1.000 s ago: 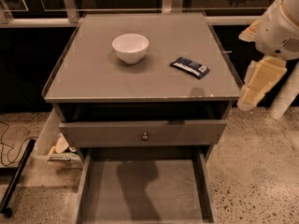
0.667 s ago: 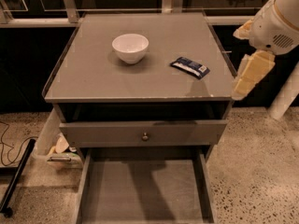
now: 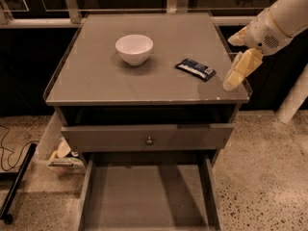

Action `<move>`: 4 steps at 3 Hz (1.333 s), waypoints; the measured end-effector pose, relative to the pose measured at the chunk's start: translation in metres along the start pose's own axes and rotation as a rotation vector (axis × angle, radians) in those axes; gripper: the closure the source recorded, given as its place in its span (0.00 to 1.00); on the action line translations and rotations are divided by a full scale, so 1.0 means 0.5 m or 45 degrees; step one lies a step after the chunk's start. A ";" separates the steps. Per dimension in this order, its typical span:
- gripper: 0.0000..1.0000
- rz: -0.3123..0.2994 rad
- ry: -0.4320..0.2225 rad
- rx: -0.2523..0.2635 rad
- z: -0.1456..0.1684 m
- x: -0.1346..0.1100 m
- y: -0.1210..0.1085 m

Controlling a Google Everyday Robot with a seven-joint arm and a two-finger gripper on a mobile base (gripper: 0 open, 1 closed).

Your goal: Place rxbar blueberry into middle drawer

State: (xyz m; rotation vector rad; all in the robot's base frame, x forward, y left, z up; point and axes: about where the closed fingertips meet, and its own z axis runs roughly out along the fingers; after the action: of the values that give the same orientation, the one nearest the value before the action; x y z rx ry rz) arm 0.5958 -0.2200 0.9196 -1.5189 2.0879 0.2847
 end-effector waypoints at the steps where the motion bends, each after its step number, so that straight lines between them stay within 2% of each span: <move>1: 0.00 0.000 0.000 0.000 0.000 0.000 0.000; 2: 0.00 0.027 -0.044 0.007 0.019 -0.004 -0.011; 3: 0.00 0.138 -0.152 0.019 0.051 0.008 -0.040; 4: 0.00 0.251 -0.252 0.001 0.084 0.015 -0.063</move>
Offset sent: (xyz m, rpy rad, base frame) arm 0.0163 0.0057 -0.0102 0.0826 -0.0180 -0.0407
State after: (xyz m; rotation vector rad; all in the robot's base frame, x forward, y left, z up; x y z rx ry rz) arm 0.6358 -0.2175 0.8848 -1.2311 2.0782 0.4862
